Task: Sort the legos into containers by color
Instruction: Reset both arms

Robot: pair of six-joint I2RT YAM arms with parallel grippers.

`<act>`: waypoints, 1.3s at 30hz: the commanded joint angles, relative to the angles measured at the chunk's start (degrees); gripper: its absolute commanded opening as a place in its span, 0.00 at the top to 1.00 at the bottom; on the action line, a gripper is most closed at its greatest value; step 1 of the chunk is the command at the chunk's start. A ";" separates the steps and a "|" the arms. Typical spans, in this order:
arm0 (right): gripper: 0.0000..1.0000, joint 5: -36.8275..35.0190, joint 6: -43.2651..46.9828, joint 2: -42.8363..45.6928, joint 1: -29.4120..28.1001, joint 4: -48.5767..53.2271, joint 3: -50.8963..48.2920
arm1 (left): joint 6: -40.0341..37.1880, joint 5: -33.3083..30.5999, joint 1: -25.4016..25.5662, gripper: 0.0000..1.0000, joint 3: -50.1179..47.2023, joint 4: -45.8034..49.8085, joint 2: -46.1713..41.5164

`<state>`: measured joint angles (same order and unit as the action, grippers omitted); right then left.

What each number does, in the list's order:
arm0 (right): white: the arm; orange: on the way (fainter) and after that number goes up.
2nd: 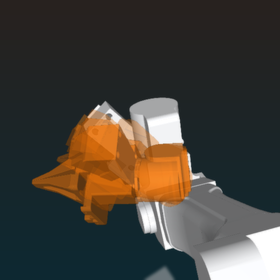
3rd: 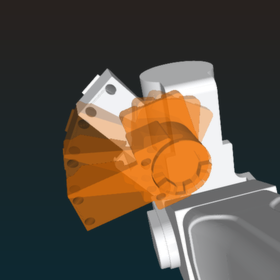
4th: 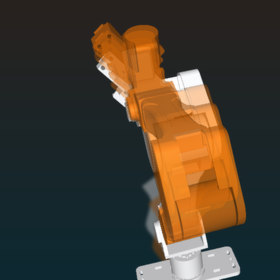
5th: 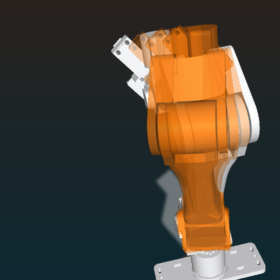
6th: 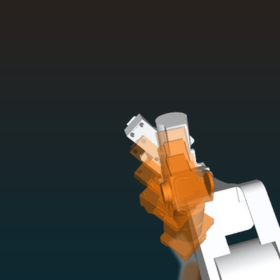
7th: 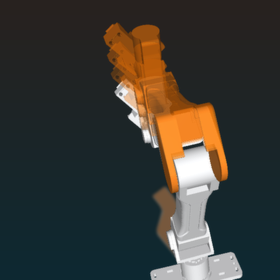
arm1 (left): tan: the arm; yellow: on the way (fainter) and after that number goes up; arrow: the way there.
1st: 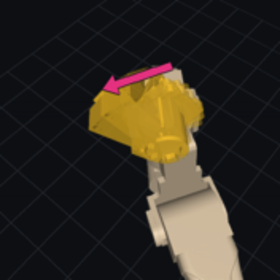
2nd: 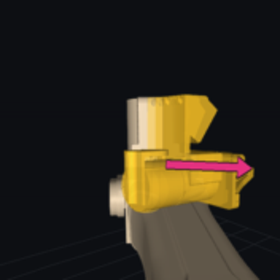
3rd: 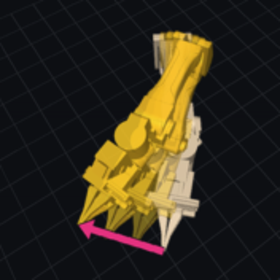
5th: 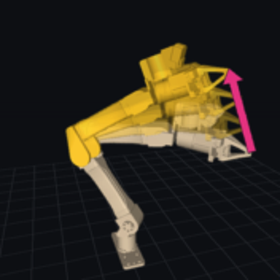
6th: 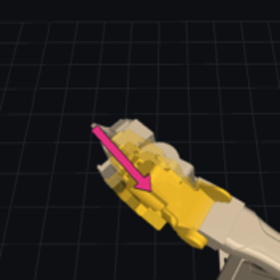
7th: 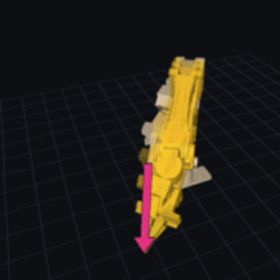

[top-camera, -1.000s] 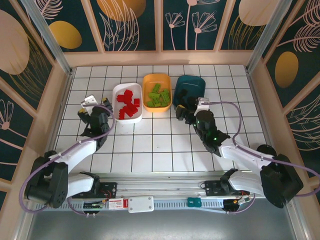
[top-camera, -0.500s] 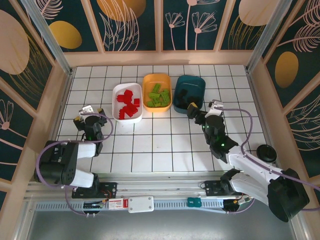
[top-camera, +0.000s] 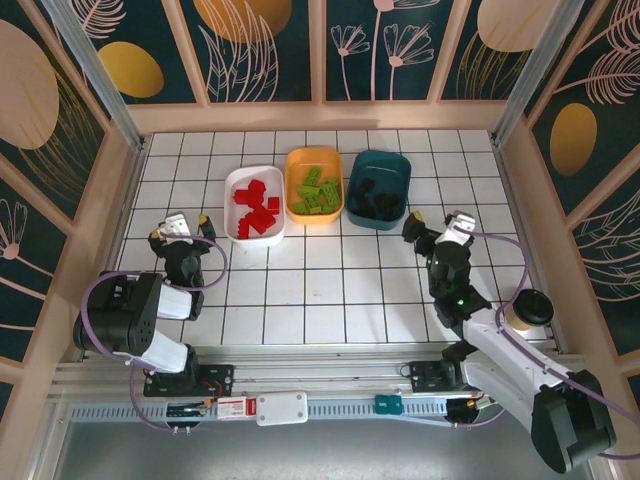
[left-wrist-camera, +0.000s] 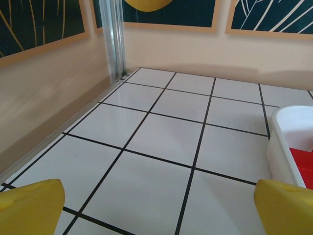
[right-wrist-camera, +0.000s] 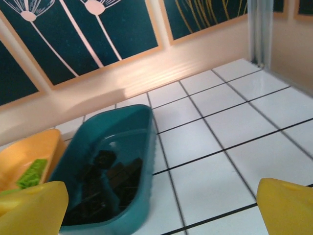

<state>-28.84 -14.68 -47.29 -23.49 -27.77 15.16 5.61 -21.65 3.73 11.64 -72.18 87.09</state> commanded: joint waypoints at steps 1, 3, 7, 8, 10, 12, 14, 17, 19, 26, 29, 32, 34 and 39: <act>0.01 -3.57 9.06 0.64 3.41 -10.83 -3.26 | 0.72 -0.55 -0.30 0.01 0.65 -3.41 0.03; 0.01 -0.40 10.46 0.36 9.04 -12.99 -4.75 | 0.70 -0.56 -0.30 0.01 0.62 -3.33 0.02; 0.01 9.53 10.37 -5.72 18.98 -25.59 -10.08 | 0.71 -0.52 -0.30 0.01 0.66 -3.32 -0.01; 0.01 10.93 10.62 -8.78 20.66 -29.25 -10.62 | 0.68 -0.54 -0.30 0.01 0.67 -3.32 0.01; 0.01 17.23 10.67 -14.84 23.22 -38.18 -11.74 | 0.66 -0.58 -0.30 0.01 0.67 -3.32 0.08; 0.01 20.94 10.88 -22.29 23.69 -47.64 -11.90 | 0.64 -0.57 -0.31 0.01 0.67 -3.32 -0.01; 0.01 22.00 13.09 -29.26 23.55 -49.78 -9.43 | 0.60 -0.58 -0.30 0.01 0.66 -3.32 0.08; 0.01 22.56 13.42 -37.90 23.63 -54.80 -7.93 | 0.65 -0.55 -0.34 0.01 0.65 -3.31 0.09; 0.01 22.98 14.11 -44.11 23.56 -61.61 -7.75 | 0.70 -0.55 -0.29 0.01 0.65 -3.32 0.01; 0.01 22.78 12.31 -42.63 24.66 -51.28 -4.02 | 0.69 -0.56 -0.34 0.01 0.63 -3.23 -0.04; 0.01 20.84 12.27 -42.83 24.18 -52.46 -4.37 | 0.66 -0.53 -0.30 0.01 0.67 -3.29 0.00; 0.01 20.88 12.22 -42.80 24.12 -52.36 -4.42 | 0.63 -0.57 -0.30 0.01 0.67 -3.24 0.06; 0.01 20.84 12.21 -42.80 24.17 -52.38 -4.43 | 0.66 -0.58 -0.30 0.01 0.70 -3.23 0.01; 0.01 20.86 12.17 -42.80 24.11 -52.34 -4.41 | 0.63 -0.59 -0.30 0.01 0.84 -3.14 0.10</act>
<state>-6.55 -2.70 -90.06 0.86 -77.38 10.57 5.61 -21.65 3.73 11.64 -73.08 87.09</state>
